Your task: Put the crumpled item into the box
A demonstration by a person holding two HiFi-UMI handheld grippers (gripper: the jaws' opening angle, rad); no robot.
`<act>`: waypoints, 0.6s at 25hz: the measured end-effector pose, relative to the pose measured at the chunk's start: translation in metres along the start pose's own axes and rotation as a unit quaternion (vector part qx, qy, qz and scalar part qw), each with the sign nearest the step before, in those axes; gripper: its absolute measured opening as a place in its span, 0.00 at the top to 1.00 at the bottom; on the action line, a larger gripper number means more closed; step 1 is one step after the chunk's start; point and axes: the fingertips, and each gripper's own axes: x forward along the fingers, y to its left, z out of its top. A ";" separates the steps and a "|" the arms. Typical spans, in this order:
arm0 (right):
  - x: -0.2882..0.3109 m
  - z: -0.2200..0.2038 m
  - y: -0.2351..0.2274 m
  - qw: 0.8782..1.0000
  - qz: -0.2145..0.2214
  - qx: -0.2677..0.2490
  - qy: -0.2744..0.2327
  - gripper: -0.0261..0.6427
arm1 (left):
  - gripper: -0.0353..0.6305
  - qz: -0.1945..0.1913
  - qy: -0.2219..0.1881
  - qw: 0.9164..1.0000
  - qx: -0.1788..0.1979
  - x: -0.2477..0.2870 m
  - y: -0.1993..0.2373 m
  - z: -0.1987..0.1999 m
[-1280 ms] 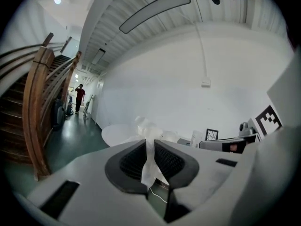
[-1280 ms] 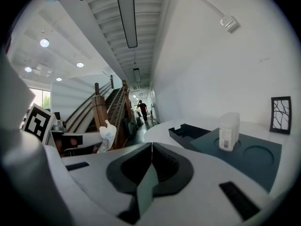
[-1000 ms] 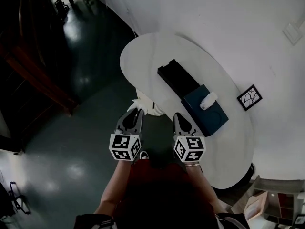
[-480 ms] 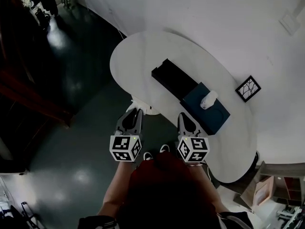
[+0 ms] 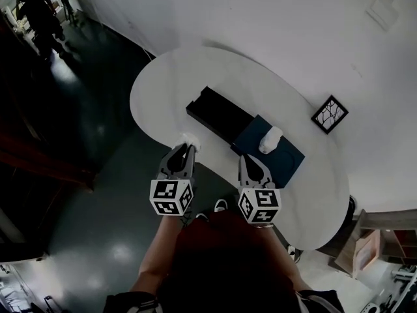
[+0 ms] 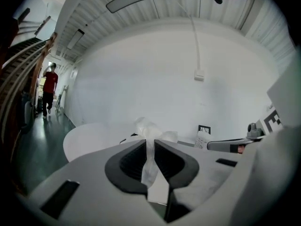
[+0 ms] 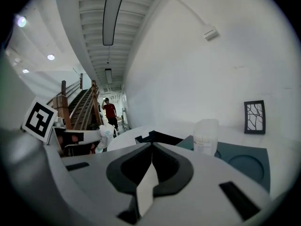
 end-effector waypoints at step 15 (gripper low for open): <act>-0.012 0.030 -0.043 0.999 -0.001 0.009 -0.048 0.94 | 0.85 -0.053 0.036 0.996 0.061 0.099 -0.054 0.010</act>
